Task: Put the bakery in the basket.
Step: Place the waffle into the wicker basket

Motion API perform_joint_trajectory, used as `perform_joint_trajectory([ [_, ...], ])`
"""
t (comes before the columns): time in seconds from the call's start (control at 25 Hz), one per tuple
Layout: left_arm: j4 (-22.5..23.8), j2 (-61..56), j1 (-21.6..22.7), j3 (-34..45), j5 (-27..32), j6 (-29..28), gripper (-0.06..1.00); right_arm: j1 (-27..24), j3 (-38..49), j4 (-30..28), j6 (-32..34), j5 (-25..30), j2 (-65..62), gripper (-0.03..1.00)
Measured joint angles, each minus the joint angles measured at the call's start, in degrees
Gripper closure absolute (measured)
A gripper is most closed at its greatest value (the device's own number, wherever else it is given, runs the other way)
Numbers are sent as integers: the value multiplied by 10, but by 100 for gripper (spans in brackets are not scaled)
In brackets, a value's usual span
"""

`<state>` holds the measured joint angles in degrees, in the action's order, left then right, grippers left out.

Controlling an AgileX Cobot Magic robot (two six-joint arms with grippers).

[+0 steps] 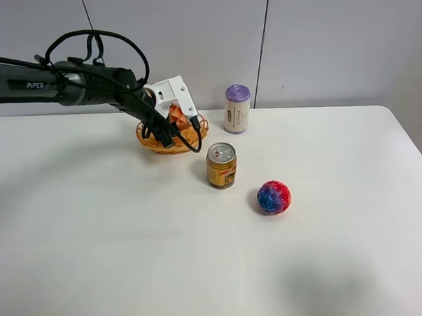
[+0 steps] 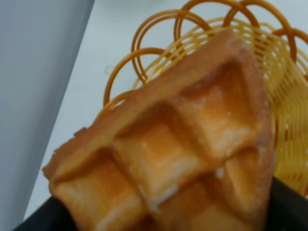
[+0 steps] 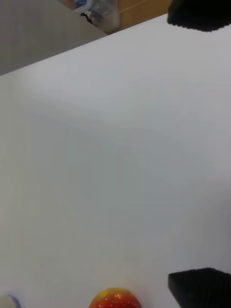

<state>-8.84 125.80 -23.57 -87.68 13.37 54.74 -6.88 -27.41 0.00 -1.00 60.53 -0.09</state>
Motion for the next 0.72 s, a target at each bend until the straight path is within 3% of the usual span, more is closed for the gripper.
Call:
perform_joint_trajectory([
  [0.24,-18,1,0,0,0,-21,30,0,0,0,0,0,0,-2],
  [0.44,-21,1,0,0,-11,-42,0,0,0,0,0,0,0,-2],
  [0.72,-27,0,0,0,-6,-64,-4,0,0,0,0,0,0,-2],
])
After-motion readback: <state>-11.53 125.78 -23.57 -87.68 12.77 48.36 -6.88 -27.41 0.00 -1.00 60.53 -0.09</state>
